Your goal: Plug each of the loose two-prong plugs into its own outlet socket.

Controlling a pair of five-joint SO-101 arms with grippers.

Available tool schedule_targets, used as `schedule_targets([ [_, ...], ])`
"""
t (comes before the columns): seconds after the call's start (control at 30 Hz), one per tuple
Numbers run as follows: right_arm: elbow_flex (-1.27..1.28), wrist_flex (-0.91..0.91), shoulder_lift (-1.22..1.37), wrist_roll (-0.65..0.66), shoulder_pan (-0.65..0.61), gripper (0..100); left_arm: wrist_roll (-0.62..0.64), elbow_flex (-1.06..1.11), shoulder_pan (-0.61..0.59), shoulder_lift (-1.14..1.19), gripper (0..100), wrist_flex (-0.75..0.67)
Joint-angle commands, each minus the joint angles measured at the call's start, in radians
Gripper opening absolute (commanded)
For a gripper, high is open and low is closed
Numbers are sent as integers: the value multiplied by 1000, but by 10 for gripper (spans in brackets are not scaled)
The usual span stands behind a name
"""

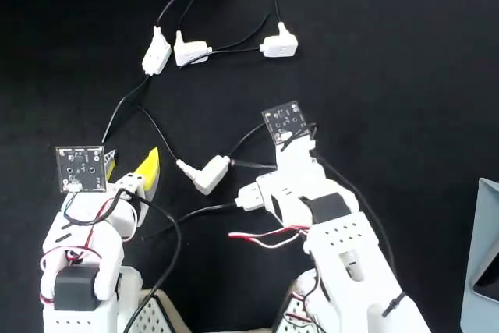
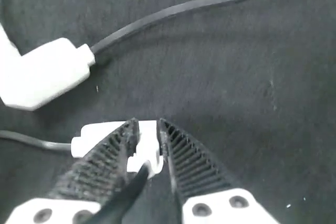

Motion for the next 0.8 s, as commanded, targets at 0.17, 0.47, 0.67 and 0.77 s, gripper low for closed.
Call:
schedule_targets([
  [0.17,87,-126,7,0,11,11,5,-7,-12,-2,248,-18],
  [0.47,125,-130,8,-21,-69,11,5,-7,-12,-2,248,-18],
  [0.67,130,-132,8,-18,-97,11,5,-7,-12,-2,248,-17],
  [0.77,131,-132,10,-18,-97,11,5,-5,-12,-2,248,-17],
])
